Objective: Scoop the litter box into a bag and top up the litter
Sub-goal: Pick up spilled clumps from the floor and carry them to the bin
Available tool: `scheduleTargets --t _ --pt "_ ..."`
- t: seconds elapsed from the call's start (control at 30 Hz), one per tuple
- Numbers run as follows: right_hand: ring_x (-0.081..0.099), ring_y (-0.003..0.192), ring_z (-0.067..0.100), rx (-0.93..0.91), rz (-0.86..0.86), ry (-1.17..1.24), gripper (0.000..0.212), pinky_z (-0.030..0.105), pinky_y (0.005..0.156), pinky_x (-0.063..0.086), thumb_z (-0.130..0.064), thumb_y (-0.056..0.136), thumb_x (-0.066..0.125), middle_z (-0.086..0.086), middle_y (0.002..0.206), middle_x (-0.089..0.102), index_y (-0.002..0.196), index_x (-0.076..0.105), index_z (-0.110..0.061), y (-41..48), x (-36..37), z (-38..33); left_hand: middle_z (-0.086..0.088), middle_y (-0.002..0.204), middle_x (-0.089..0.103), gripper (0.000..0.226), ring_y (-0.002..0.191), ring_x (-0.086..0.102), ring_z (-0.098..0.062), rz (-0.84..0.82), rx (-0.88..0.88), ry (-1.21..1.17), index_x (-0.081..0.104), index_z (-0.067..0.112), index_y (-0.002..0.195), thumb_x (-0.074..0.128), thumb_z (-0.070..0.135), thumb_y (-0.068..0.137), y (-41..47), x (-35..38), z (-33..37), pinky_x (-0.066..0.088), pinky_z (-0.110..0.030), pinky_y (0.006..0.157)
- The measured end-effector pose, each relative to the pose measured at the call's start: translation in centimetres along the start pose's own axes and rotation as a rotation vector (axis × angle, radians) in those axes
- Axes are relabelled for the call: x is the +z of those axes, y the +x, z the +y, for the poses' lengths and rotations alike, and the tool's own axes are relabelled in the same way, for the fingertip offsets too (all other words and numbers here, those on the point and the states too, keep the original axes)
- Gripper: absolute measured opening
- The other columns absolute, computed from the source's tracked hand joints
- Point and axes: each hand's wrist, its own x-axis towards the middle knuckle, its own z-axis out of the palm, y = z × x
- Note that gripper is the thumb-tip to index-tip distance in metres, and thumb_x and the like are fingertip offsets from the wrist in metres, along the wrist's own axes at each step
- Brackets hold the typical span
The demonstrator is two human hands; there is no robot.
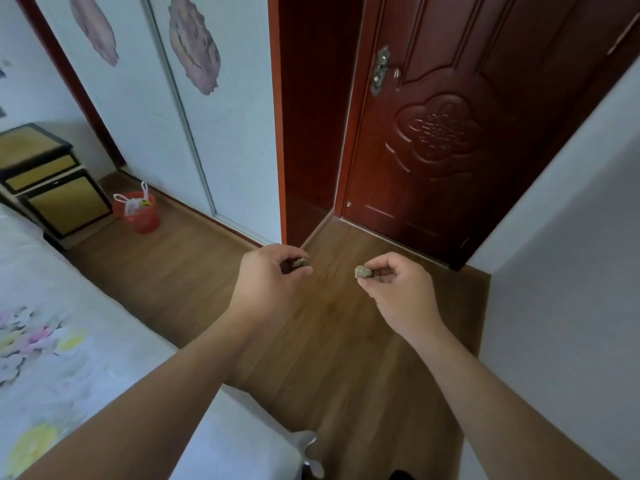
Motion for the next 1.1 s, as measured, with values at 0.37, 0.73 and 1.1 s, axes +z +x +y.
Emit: scheduleTargets --t 0.37,0.73,1.1 --pt "0.065 0.080 0.000 -0.214 -0.253 0.033 0.012 0.011 0.062 0.051 -0.021 0.085 0.075 -0.015 0.085 0.069 0.096 0.070 -0.022 18.6 1.2 1.3 0.010 0.093 0.070 0.019 0.084 0.064 0.001 0.258 -0.130 0.072 0.075 0.017 0.100 0.077 0.024 0.082 12.2 4.3 -0.2 0.054 -0.017 0.078" --pt "0.066 0.077 0.002 -0.407 -0.586 0.070 0.015 0.015 0.066 0.051 -0.016 0.080 0.079 -0.013 0.078 0.070 0.083 0.069 -0.026 29.5 8.6 -3.3 0.020 0.087 0.063 0.019 0.081 0.058 0.011 0.564 -0.392 0.122 0.075 0.021 0.101 0.078 0.026 0.082 16.4 1.6 -2.2 0.043 0.001 0.072" --pt "0.065 0.084 0.000 -0.473 -0.751 0.088 0.016 0.011 0.068 0.045 -0.018 0.083 0.077 -0.014 0.085 0.069 0.085 0.067 -0.030 35.2 25.5 -12.5 0.012 0.088 0.071 0.013 0.084 0.065 -0.003 0.727 -0.509 0.101 0.075 0.022 0.094 0.077 0.024 0.082 23.1 -9.5 -12.8 0.053 -0.015 0.074"
